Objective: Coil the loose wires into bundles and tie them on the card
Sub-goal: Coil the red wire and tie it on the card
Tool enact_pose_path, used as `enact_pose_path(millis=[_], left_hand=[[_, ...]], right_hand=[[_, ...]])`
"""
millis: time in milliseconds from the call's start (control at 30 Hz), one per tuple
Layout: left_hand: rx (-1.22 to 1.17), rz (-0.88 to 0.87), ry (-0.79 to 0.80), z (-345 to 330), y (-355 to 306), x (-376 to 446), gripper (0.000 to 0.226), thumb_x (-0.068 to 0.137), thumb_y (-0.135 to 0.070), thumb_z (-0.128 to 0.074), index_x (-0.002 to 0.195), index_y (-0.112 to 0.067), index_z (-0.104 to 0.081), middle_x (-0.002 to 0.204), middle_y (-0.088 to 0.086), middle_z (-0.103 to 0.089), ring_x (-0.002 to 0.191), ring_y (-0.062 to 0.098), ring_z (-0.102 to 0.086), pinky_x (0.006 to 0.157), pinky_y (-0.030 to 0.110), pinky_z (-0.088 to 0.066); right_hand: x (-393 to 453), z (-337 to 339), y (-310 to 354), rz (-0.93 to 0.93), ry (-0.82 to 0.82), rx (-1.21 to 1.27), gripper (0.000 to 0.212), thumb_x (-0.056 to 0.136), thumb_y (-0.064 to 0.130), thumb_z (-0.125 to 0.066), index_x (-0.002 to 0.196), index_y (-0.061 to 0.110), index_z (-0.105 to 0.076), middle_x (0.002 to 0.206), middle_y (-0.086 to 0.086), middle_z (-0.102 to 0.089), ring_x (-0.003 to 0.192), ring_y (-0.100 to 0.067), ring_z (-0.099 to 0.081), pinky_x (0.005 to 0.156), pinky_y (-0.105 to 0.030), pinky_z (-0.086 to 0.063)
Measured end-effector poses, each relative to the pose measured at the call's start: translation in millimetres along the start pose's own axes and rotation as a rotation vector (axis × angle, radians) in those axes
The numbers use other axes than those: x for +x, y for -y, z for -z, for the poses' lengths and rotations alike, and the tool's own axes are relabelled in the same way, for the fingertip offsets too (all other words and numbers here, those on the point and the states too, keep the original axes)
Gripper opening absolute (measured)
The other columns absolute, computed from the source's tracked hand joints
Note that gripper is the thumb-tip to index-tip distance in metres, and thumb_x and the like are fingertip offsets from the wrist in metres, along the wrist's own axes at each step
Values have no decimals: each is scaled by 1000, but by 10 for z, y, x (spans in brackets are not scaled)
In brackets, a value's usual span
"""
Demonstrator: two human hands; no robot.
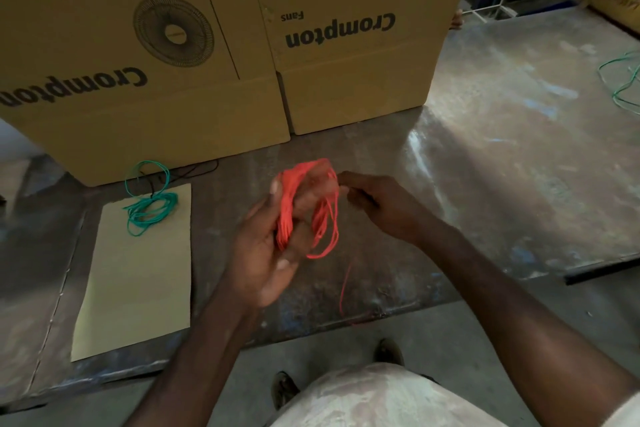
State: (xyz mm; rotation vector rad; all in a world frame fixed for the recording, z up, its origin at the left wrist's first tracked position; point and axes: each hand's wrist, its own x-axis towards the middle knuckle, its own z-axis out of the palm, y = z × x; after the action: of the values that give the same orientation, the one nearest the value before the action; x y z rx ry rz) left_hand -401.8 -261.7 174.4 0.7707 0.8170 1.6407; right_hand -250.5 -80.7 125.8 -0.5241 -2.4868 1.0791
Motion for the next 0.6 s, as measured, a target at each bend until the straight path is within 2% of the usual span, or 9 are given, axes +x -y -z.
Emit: enact_pose_path(millis=[67, 100, 167, 200, 233, 300, 433, 533, 600], left_hand=[[-143, -54, 19, -24, -131, 77, 65, 115, -37, -10, 157, 5, -37, 82, 0, -76, 37, 12, -18, 47, 20, -36], [-219, -73, 31, -42, -189, 108, 66, 116, -38, -7, 157, 3, -38, 61, 0, -64, 39, 12, -18, 53, 21, -46], [-230, -135, 34, -27, -308, 177, 66, 116, -41, -6, 160, -4, -39, 53, -1, -54, 43, 11, -24, 59, 22, -47], [-205, -185, 24, -17, -379, 223, 65, 116, -42, -8, 162, -6, -36, 65, 1, -66, 45, 9, -30, 57, 22, -41], [-200, -248, 14, -6, -456, 274, 63, 116, -41, -10, 164, -6, -32, 94, 3, -78, 46, 8, -37, 56, 22, -38], [-197, -374, -4, 15, -627, 368, 61, 116, -37, -14, 165, -2, -27, 150, 1, -61, 51, 7, -50, 53, 21, -40], [308, -586, -277, -10, -811, 546, 54, 118, -29, -18, 160, 1, -35, 158, -2, -55, 61, 10, -66, 49, 24, -42], [847, -639, -382, 37, -730, 650, 44, 118, -24, -25, 158, -9, -37, 161, -7, -51, 78, 17, -78, 52, 27, -47], [1154, -578, -374, 155, -618, 683, 42, 118, -26, -30, 159, -22, -38, 156, -11, -54, 84, 0, -76, 65, 25, -52]], right_hand=[[-56, -154, 84, -32, 52, 66, 64, 104, -3, -45, 155, 36, -46, 78, 5, -59, 65, -5, -54, 68, -20, -46], [-70, -223, 117, -32, 78, 75, 71, 103, -5, -43, 159, 38, -39, 75, 4, -57, 64, -5, -53, 67, -16, -43], [-94, -339, 168, -29, 126, 89, 78, 101, -5, -40, 161, 45, -30, 76, 2, -57, 64, -6, -52, 68, -17, -43], [-115, -397, 177, -31, 152, 107, 79, 101, -2, -39, 161, 48, -27, 79, 0, -58, 66, -7, -53, 70, -21, -45], [-150, -439, 172, -35, 180, 101, 78, 102, 2, -40, 162, 50, -25, 80, 1, -59, 69, -10, -55, 72, -26, -48], [-245, -486, 185, -15, 227, 19, 68, 107, 16, -40, 164, 47, -21, 78, 8, -57, 69, -12, -58, 75, -34, -54], [-389, -434, 420, 42, 293, -31, 53, 113, 25, -45, 164, 31, -33, 68, 15, -48, 61, 4, -53, 65, -16, -39], [-451, -346, 644, 75, 341, -48, 46, 112, 30, -48, 158, 25, -46, 103, 8, -71, 84, 24, -53, 80, -5, -37], [-467, -250, 760, 93, 327, -23, 39, 112, 33, -48, 148, 24, -57, 119, 4, -73, 95, 16, -59, 86, -11, -44]])
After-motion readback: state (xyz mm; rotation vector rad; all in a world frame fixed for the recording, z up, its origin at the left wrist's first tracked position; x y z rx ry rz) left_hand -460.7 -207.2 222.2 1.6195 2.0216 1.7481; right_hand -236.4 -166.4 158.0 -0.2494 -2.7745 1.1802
